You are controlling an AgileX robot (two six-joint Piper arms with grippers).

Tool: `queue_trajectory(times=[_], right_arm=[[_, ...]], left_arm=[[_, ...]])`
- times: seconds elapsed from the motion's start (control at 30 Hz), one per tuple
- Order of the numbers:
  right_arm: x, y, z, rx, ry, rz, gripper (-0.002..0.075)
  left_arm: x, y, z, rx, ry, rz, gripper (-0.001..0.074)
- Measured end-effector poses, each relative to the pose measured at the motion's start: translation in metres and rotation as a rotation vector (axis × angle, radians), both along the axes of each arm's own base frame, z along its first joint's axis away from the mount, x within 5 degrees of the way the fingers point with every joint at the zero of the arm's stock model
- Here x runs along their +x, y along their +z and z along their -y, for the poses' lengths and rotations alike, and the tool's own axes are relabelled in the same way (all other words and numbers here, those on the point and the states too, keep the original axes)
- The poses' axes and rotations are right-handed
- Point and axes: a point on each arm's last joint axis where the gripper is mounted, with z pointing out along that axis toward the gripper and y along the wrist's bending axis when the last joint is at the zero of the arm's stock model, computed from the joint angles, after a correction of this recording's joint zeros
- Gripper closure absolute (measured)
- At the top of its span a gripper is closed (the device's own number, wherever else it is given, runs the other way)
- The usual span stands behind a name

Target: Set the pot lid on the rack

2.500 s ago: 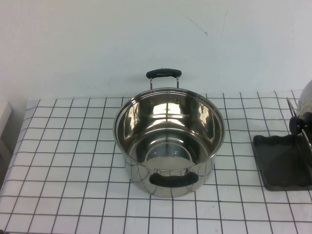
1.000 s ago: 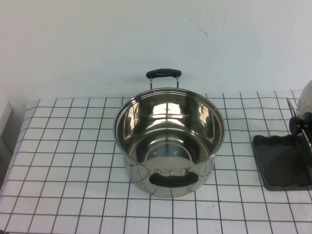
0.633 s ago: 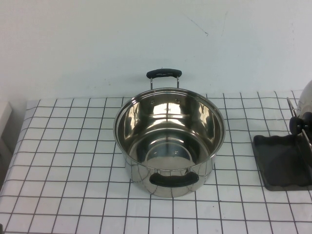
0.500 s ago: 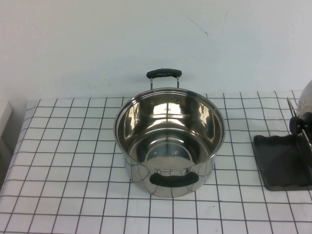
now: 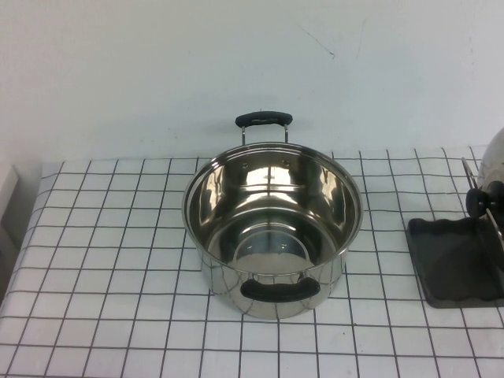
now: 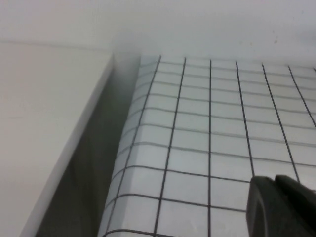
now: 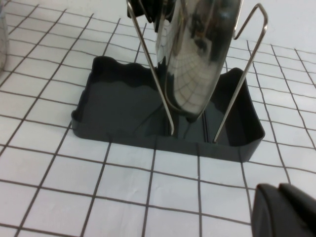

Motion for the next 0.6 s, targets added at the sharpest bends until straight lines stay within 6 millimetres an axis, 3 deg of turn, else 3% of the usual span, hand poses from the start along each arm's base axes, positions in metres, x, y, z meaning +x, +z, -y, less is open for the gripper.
queue_trajectory(times=[0.23, 0.6], right_arm=[[0.0, 0.0, 0.0, 0.0, 0.0, 0.0, 0.0727], [0.0, 0.0, 0.0, 0.0, 0.0, 0.0, 0.0727]], left_arm=[[-0.0014, -0.0033, 0.0059, 0.08, -0.13, -0.031, 0.0737], [-0.0015, -0.0034, 0.0066, 0.077, -0.14, -0.032, 0.0737]])
